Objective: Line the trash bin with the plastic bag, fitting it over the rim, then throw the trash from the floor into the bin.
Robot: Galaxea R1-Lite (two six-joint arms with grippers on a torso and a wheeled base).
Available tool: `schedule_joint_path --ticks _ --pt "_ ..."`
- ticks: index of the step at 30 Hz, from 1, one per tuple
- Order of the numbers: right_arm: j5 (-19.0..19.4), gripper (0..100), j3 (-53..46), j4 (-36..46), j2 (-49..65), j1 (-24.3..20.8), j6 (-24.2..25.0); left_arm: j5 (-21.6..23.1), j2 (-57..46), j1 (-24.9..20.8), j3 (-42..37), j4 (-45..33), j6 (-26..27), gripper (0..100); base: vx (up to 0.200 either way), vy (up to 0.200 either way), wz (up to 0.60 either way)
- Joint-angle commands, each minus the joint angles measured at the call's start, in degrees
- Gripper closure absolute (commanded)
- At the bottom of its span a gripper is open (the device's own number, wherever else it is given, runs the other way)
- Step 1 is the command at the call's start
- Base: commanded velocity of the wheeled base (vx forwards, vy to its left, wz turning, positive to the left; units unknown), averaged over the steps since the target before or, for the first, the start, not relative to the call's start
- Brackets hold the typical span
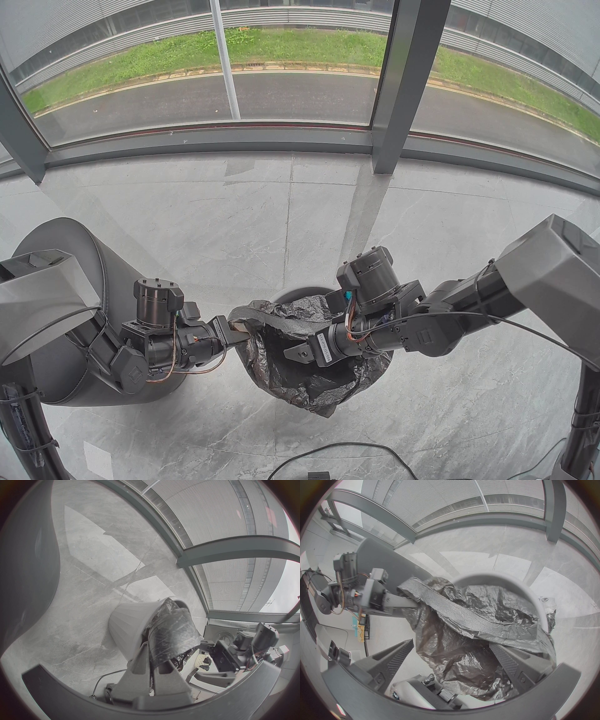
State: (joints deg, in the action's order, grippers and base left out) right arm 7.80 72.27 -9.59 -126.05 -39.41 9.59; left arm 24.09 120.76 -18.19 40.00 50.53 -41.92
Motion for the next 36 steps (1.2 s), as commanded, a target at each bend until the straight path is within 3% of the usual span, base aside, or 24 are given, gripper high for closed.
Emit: schedule_joint_path --ticks 1,4,8,17,19,24,36 --pt "-1.3 0 -1.5 2.6 7.1 -2.7 1.1 0.0 -2.0 -0.4 -0.5 0.1 -0.1 100 0.0 0.0 0.0" --pt "-3.2 0 -1.8 4.6 7.9 -3.8 0.6 0.0 -1.8 -0.3 -0.4 0.1 -0.1 100 0.0 0.0 0.0" --pt "-9.1 0 -2.2 4.1 8.0 -5.7 -1.2 0.0 -1.8 -0.2 -0.4 0.1 -0.1 100 0.0 0.0 0.0" --pt "-18.3 0 -0.1 4.1 3.8 -7.0 -7.8 0.1 -1.8 0.1 -0.2 0.1 -0.1 100 0.0 0.0 0.0" --pt "-22.1 0 2.0 4.2 1.7 -7.1 -10.9 0.1 -2.2 0.1 -0.4 0.1 -0.1 100 0.0 0.0 0.0" --pt "-23.2 0 3.7 4.2 -0.3 -7.0 -13.7 0.1 -2.8 0.1 -0.6 0.1 -0.2 100 0.0 0.0 0.0" --pt "-24.3 0 9.6 4.2 -8.0 -5.4 -14.4 0.1 -2.7 0.1 -0.6 0.1 -0.2 100 0.0 0.0 0.0"
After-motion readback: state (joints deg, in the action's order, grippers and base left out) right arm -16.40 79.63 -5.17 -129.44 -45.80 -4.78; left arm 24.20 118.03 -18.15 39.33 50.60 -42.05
